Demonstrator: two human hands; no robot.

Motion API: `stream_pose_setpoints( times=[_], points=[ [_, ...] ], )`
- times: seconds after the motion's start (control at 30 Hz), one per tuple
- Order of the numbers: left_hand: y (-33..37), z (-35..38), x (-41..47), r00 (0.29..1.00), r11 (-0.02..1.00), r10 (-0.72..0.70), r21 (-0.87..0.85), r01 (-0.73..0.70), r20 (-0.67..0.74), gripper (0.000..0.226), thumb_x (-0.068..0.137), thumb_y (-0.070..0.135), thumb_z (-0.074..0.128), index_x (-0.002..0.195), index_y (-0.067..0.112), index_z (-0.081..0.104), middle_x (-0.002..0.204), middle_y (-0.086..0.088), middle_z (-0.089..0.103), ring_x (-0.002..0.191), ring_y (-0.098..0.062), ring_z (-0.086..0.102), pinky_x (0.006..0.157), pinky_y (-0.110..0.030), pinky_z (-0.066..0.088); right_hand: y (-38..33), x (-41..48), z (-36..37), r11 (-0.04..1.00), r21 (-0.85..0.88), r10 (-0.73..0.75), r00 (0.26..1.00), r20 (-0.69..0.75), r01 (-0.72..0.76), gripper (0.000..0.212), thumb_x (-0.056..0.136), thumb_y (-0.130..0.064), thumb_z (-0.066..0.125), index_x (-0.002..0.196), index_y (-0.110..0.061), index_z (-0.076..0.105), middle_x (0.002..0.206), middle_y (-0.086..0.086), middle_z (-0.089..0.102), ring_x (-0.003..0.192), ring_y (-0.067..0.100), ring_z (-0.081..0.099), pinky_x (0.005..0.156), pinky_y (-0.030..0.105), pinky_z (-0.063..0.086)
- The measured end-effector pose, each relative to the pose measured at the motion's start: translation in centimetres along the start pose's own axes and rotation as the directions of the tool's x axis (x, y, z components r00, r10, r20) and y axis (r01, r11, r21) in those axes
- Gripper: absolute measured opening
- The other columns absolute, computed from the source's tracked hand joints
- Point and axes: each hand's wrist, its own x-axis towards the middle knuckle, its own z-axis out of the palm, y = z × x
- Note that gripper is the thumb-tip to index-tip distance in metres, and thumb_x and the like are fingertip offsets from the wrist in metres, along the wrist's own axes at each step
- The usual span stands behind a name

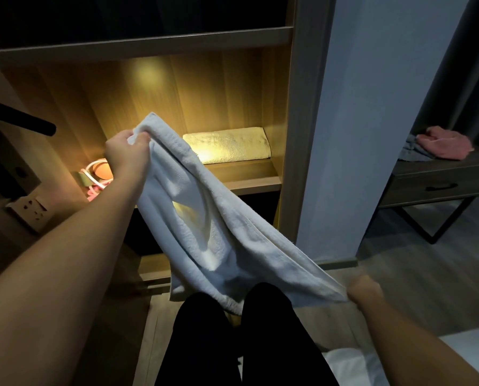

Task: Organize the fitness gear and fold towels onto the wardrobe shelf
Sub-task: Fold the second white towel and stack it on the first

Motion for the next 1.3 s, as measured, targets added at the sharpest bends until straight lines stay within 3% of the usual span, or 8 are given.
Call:
stream_pose_setpoints(
  times=[0.13, 0.2, 0.4, 0.57, 0.77, 0.97, 1.13, 1.3],
  points=[
    [1.4, 1.2, -1.5, 0.971, 0.982, 0.162, 0.069, -0.177, 0.179, 0.022, 0.086, 0.029, 0.061, 0.09, 0.008, 0.067, 0.087, -0.014, 0.063, 0.086, -0.024, 0.056, 0.074, -0.033, 0.039, -3.8, 0.0, -1.0, 0.987, 0.003, -0.161, 0.979, 0.128, 0.162, 0.019, 0.097, -0.013, 0.047, 0.105, -0.005, 0.063, 0.107, 0.015, 0.061, 0.1, 0.028, 0.059, 0.087, 0.032, 0.044],
    [2.2, 2.1, -2.9, 0.927, 0.961, 0.247, 0.051, -0.271, 0.282, 0.025, 0.082, 0.033, 0.058, 0.077, 0.01, 0.064, 0.07, -0.005, 0.06, 0.078, -0.022, 0.054, 0.067, -0.033, 0.035, -8.3, -1.2, -2.1, 0.915, 0.224, -0.362, 0.928, 0.085, 0.336, 0.013, 0.096, -0.011, 0.053, 0.104, -0.005, 0.062, 0.103, 0.011, 0.058, 0.099, 0.027, 0.057, 0.087, 0.033, 0.042],
    [3.1, 2.2, -5.5, 0.789, 0.914, 0.349, 0.003, -0.406, 0.506, 0.037, 0.078, 0.038, 0.052, 0.073, 0.003, 0.063, 0.064, -0.004, 0.05, 0.066, -0.015, 0.045, 0.059, -0.036, 0.034, -21.1, -9.9, -9.7, 0.371, 0.615, -0.794, 0.581, -0.178, 0.696, 0.047, 0.093, -0.029, 0.062, 0.136, -0.015, 0.05, 0.129, -0.001, 0.058, 0.116, 0.01, 0.055, 0.093, 0.019, 0.043],
    [3.1, 0.7, -5.8, 0.704, 0.884, 0.402, -0.05, -0.464, 0.586, 0.027, 0.083, 0.033, 0.058, 0.06, 0.019, 0.056, 0.054, 0.008, 0.04, 0.054, -0.005, 0.036, 0.052, -0.025, 0.026, -24.3, -14.3, -13.2, 0.27, 0.636, -0.911, 0.405, -0.074, 0.723, 0.033, 0.092, -0.035, 0.063, 0.123, -0.025, 0.056, 0.117, -0.008, 0.062, 0.109, 0.009, 0.06, 0.089, 0.027, 0.053],
    [2.5, -0.8, -6.1, 0.596, 0.889, 0.407, -0.151, -0.432, 0.692, 0.039, 0.081, 0.036, 0.055, 0.077, -0.002, 0.064, 0.063, -0.003, 0.048, 0.058, -0.01, 0.04, 0.053, -0.025, 0.027, -24.0, -15.7, -12.9, 0.235, 0.652, -0.938, 0.344, -0.043, 0.721, 0.007, 0.093, -0.018, 0.061, 0.098, -0.013, 0.059, 0.093, 0.005, 0.062, 0.086, 0.016, 0.062, 0.076, 0.025, 0.056],
    [2.6, -1.7, -5.6, 0.51, 0.884, 0.413, -0.197, -0.424, 0.755, 0.028, 0.083, 0.036, 0.056, 0.075, 0.012, 0.068, 0.064, 0.004, 0.054, 0.06, -0.004, 0.046, 0.054, -0.018, 0.031, -24.3, -16.4, -13.1, 0.169, 0.633, -0.952, 0.291, -0.093, 0.755, 0.005, 0.092, -0.013, 0.062, 0.096, -0.011, 0.06, 0.092, 0.01, 0.06, 0.085, 0.021, 0.058, 0.074, 0.028, 0.052],
    [2.1, -1.7, -5.3, 0.459, 0.884, 0.392, -0.19, -0.426, 0.797, 0.022, 0.084, 0.038, 0.057, 0.064, 0.029, 0.062, 0.058, 0.013, 0.051, 0.057, -0.002, 0.045, 0.055, -0.021, 0.03, -24.9, -16.2, -13.1, 0.308, 0.618, -0.931, 0.362, 0.041, 0.723, 0.024, 0.092, -0.02, 0.063, 0.116, -0.021, 0.063, 0.101, 0.001, 0.065, 0.092, 0.012, 0.064, 0.077, 0.021, 0.055],
    [0.6, -2.2, -3.6, 0.687, 0.926, 0.336, -0.091, -0.368, 0.644, 0.049, 0.08, 0.062, 0.052, 0.081, 0.017, 0.07, 0.082, -0.001, 0.068, 0.081, -0.015, 0.059, 0.072, -0.028, 0.041, -24.5, -13.4, -13.9, 0.436, 0.511, -0.87, 0.493, 0.026, 0.741, 0.012, 0.091, -0.024, 0.064, 0.096, -0.014, 0.071, 0.088, -0.001, 0.069, 0.085, 0.016, 0.064, 0.071, 0.023, 0.054]
  ],
)
